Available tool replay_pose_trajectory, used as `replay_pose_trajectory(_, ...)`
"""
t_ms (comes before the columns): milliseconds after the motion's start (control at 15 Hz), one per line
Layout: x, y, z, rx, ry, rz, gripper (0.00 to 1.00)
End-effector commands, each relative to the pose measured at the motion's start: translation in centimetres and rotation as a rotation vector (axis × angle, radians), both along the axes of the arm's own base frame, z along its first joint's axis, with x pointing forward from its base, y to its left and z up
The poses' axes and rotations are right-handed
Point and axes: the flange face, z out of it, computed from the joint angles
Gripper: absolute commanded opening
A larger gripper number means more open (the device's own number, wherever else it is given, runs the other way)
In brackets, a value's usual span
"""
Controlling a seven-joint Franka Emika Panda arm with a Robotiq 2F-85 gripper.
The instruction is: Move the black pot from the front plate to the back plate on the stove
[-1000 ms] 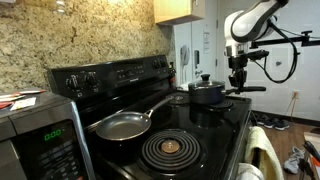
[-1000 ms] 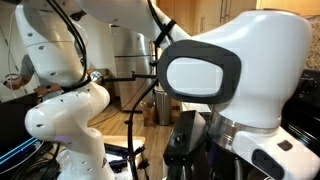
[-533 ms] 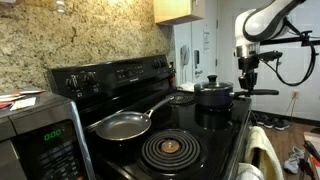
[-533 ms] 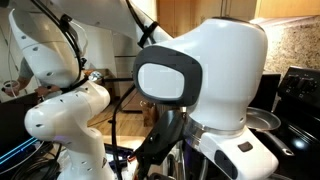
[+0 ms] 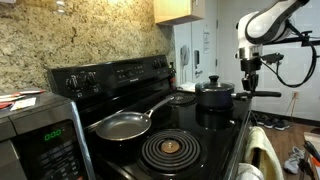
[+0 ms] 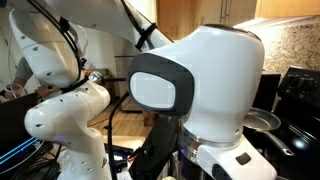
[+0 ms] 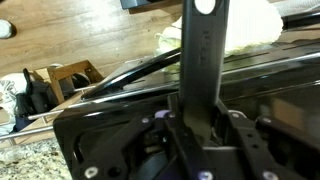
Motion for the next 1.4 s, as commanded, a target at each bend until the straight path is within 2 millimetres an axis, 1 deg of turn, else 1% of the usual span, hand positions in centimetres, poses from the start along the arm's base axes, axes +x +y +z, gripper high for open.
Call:
replay_pose_trajectory(0, 1.0, -1.2, -0.1, -0.014, -0.006, 0.069, 0.09)
replay_pose_trajectory(200, 1.1, -2.1, -0.5, -0.008, -0.001, 0.079, 0.09)
replay_pose_trajectory(467, 0.5, -3.5, -1.4, 0.001, 0.03, 0.077, 0.09)
replay_pose_trajectory(733, -0.2, -4.4, -1.7, 0.004, 0.047, 0.071, 0.09)
replay_pose_trajectory(1000, -0.3, -5.1, -1.3, -0.003, 0.052, 0.081, 0.09)
replay_pose_trajectory(1333, 0.5, -6.0, 0.0, -0.038, 0.052, 0.147, 0.09)
